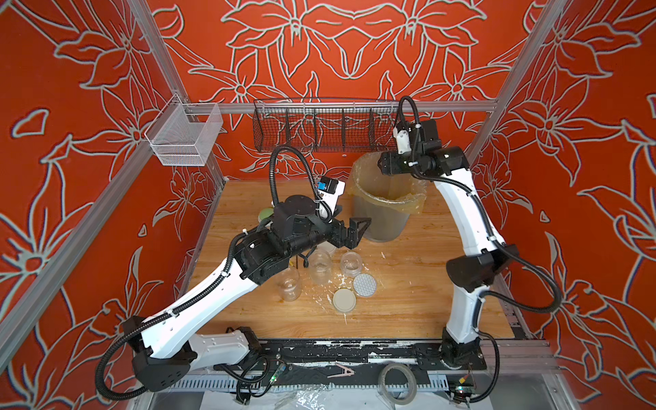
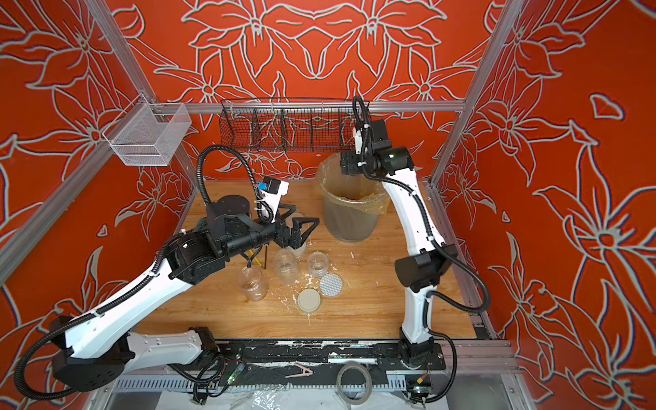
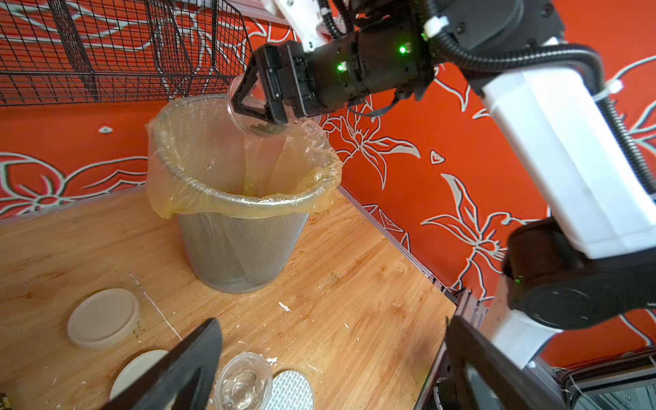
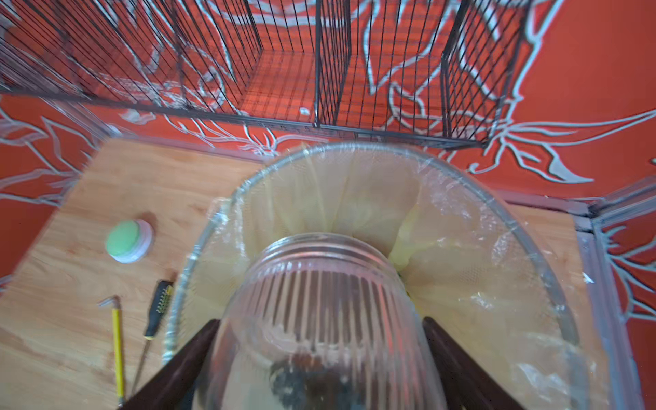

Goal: Empty moldy tea leaves from jars
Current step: Pour the moldy tea leaves from the jar into the trash bin.

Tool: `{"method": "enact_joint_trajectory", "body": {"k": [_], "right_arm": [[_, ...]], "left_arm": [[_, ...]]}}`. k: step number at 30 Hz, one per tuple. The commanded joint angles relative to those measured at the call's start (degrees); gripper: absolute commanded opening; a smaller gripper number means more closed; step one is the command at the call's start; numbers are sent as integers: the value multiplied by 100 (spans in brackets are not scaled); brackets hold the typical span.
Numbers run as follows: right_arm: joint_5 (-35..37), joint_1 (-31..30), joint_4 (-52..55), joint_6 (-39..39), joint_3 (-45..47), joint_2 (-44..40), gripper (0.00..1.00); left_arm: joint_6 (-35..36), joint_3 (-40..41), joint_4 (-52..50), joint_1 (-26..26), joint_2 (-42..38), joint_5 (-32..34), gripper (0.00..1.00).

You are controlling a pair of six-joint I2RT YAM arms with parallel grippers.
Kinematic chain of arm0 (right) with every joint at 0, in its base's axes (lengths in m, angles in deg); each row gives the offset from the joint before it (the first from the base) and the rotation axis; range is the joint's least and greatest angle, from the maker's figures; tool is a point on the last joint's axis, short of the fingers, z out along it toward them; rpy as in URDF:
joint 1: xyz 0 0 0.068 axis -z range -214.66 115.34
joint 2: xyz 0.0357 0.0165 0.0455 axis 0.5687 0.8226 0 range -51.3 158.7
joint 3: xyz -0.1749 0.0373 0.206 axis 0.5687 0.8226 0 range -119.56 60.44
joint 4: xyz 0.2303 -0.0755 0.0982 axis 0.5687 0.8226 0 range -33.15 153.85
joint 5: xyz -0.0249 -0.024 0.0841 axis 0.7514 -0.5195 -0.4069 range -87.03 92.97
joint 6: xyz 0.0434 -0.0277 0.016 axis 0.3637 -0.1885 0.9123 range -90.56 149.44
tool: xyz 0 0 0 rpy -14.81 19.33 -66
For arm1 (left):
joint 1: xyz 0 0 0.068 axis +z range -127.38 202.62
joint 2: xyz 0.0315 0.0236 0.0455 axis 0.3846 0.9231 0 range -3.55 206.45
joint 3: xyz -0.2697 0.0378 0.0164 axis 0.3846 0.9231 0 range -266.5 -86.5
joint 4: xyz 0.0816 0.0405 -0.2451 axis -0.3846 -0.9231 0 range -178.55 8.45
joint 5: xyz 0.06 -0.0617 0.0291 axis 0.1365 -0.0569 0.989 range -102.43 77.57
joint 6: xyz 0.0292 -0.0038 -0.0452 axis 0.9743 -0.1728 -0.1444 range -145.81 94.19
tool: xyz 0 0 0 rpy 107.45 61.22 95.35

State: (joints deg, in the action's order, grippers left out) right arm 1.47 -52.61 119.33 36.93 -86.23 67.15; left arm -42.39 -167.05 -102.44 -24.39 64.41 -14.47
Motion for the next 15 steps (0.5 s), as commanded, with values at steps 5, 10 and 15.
{"method": "enact_joint_trajectory", "body": {"k": [5, 10, 15], "right_arm": [[890, -103, 1627, -650, -1279, 850, 19], [1985, -176, 1419, -1061, -735, 636, 18], [3310, -540, 1302, -1972, -732, 751, 17]], "left_arm": [[-37, -21, 80, -37, 51, -110, 97], [-27, 4, 91, -37, 61, -95, 97], [-43, 16, 134, -37, 121, -112, 97]]}}
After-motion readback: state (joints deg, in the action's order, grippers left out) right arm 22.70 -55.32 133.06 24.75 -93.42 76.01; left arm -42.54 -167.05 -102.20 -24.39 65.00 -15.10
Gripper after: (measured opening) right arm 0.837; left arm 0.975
